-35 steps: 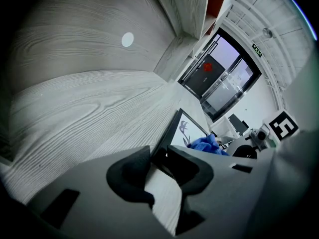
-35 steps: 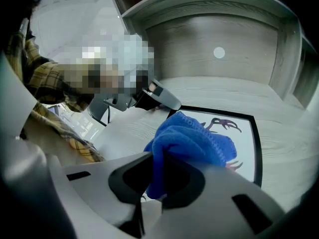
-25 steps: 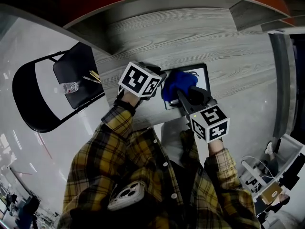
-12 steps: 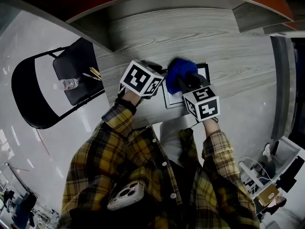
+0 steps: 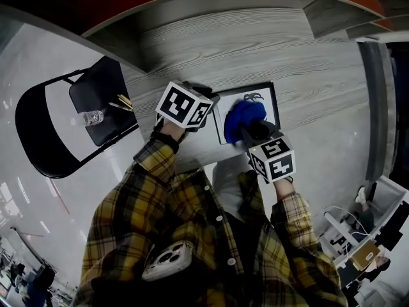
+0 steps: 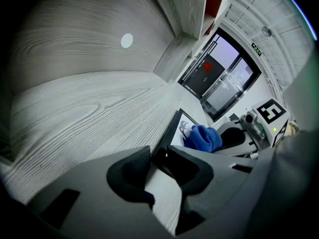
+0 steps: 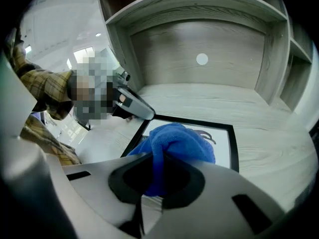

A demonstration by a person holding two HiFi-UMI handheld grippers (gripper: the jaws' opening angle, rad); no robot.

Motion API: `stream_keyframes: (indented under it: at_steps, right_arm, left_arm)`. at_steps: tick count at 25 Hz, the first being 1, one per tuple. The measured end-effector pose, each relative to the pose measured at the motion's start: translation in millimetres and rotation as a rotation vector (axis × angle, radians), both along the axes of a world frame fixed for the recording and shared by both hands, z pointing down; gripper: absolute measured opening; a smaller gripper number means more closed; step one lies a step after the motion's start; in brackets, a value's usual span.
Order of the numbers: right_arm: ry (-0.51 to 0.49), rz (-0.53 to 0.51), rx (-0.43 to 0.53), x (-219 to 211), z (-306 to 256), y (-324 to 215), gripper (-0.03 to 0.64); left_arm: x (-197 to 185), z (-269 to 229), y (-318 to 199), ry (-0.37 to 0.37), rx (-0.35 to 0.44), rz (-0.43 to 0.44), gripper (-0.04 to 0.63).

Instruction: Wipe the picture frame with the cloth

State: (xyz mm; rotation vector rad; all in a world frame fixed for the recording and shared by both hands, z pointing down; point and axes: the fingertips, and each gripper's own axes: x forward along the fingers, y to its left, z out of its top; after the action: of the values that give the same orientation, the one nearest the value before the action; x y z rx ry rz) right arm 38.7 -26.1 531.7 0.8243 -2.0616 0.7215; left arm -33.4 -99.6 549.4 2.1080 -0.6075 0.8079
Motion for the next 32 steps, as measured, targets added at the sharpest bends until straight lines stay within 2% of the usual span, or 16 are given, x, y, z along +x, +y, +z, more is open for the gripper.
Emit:
stream_keyframes:
  at_steps: [8,12,15,21,24,28,32]
  right_arm:
    - [0.015,0.043,-0.016,13.4,-1.3,41.2,0.046]
    - [-0.001,0.057,-0.003,14.7,-0.7,42.5,0.048]
    - [-0.022,0.075,0.038,15.7,-16.2,26.9,0.048]
    - [-0.087,0.104,0.196,9.1,-64.1,-40.4,0.048]
    - [-0.061,0.111,0.245,13.4,-68.3,-74.9,0.048]
    - [0.021,0.106,0.189,23.8,-29.9,-99.9,0.048]
    - [0.069,0.086,0.141,30.6,-1.5,-97.6,0.048]
  left_arm:
    - [-1.7,0.7,-1.4,0.002,-0.003,0.001,0.106]
    - [-2.0,1.4,-1.3,0.001,-0.004,-0.001,0.106]
    - [-0.3,2.1,-0.1,0.000,-0.001,-0.001,0.106]
    - [-1.1,0.5,-1.7,-0.004,0.012,-0.001,0.106]
    - [0.4,-1.8,-2.0,-0.006,0.024,0.001,0.106]
    - [0.3,-2.2,-2.2,-0.007,0.026,0.001,0.106]
    - [1.0,-2.1,-1.7,-0.008,0.028,0.003,0.106]
